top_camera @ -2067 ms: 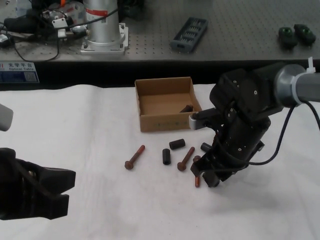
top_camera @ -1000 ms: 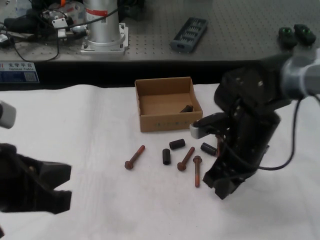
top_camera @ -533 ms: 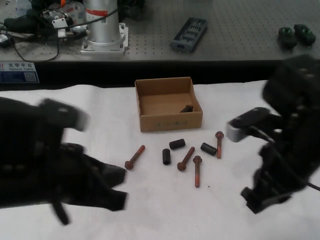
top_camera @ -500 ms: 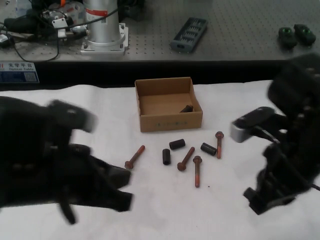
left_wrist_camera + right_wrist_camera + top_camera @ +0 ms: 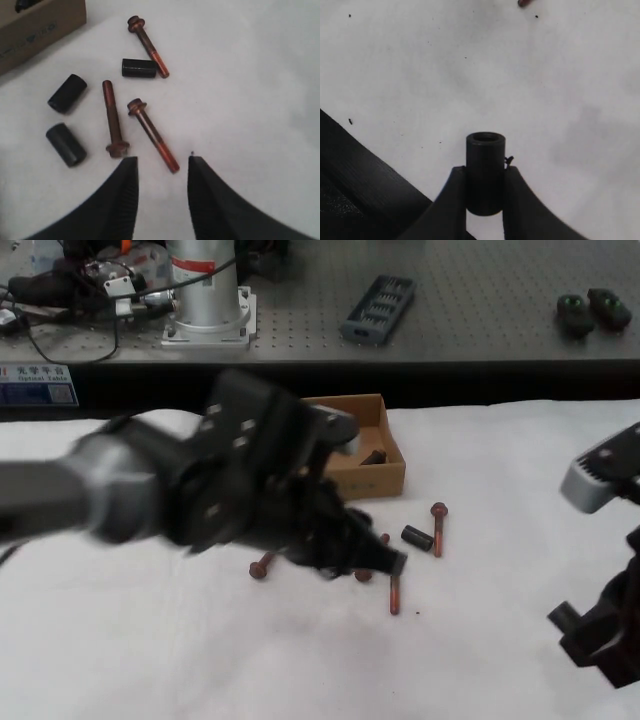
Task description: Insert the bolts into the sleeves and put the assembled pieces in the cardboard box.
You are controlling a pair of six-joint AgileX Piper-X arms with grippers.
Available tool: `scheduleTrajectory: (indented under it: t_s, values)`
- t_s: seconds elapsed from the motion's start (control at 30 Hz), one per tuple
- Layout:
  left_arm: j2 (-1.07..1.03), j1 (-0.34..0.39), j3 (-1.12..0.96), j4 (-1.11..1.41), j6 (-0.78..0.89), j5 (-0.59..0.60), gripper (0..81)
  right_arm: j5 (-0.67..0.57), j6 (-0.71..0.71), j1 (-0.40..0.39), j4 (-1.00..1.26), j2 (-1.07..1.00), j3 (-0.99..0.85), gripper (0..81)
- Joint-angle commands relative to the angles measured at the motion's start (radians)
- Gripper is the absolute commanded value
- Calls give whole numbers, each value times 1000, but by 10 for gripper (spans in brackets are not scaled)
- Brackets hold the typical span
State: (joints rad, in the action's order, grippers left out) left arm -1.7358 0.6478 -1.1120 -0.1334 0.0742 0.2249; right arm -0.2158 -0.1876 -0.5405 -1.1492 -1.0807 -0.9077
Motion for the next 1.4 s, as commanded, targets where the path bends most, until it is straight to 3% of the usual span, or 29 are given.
scheduleTrajectory:
  t_s: [0.0, 0.3, 0.43, 0.87, 1.37]
  values:
    - [-84, 9, -112, -71, 1, -12, 242, -11, -38, 35, -14, 13, 1, 28]
    - [-288, 70, -343, -233, 91, -59, 242, -11, -40, 84, -14, 13, 1, 28]
    - [-336, 101, -386, -258, 91, -155, 242, -20, -40, 84, -14, 13, 1, 28]
    - [-363, 104, -394, -260, 82, -246, 242, -27, -40, 84, -22, 13, 1, 28]
    - [-402, 104, -394, -239, 82, -252, 242, -26, -42, 84, -22, 13, 1, 28]
